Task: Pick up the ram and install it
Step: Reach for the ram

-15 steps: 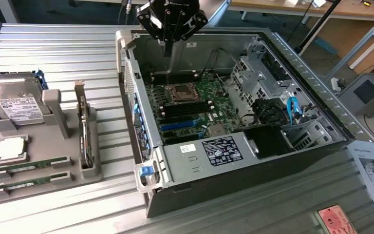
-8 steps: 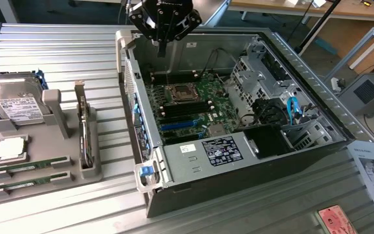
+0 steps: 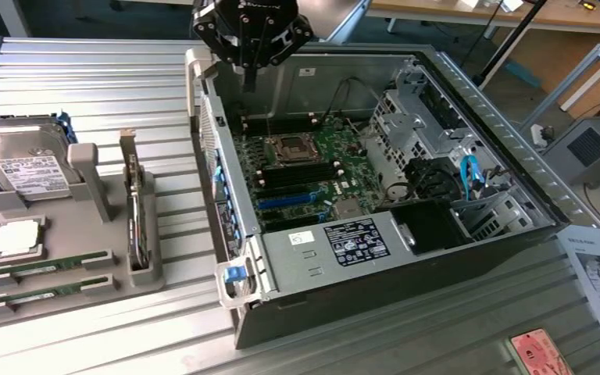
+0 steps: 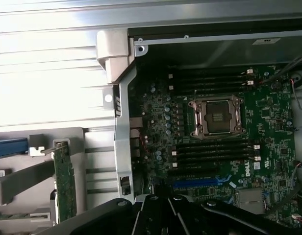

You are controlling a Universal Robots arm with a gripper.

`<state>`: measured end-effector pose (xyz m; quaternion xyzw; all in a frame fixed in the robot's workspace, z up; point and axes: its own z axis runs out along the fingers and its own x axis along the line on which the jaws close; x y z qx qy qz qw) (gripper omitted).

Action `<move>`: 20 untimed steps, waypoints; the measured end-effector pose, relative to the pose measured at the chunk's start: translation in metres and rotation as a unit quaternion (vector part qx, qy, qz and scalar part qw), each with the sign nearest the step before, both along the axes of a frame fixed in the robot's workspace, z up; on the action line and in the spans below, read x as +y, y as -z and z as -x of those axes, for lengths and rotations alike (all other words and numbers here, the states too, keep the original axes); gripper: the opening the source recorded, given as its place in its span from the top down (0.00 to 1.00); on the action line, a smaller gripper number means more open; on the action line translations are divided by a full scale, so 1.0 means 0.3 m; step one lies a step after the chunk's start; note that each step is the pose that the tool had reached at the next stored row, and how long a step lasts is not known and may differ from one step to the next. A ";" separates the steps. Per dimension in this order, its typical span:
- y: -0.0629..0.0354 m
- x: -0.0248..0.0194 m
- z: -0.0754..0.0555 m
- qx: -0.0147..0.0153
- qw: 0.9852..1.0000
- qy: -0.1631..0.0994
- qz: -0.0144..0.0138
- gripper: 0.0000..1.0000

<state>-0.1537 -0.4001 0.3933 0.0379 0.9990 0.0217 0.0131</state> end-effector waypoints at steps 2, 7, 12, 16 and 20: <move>0.000 -0.001 0.014 0.000 1.000 0.000 0.000 0.89; 0.000 -0.003 0.040 0.000 1.000 0.000 0.000 0.89; 0.000 -0.005 0.071 0.000 1.000 0.000 0.000 0.89; 0.000 -0.009 0.110 0.000 1.000 0.000 0.000 0.89; 0.000 -0.012 0.144 0.000 1.000 0.000 0.000 0.89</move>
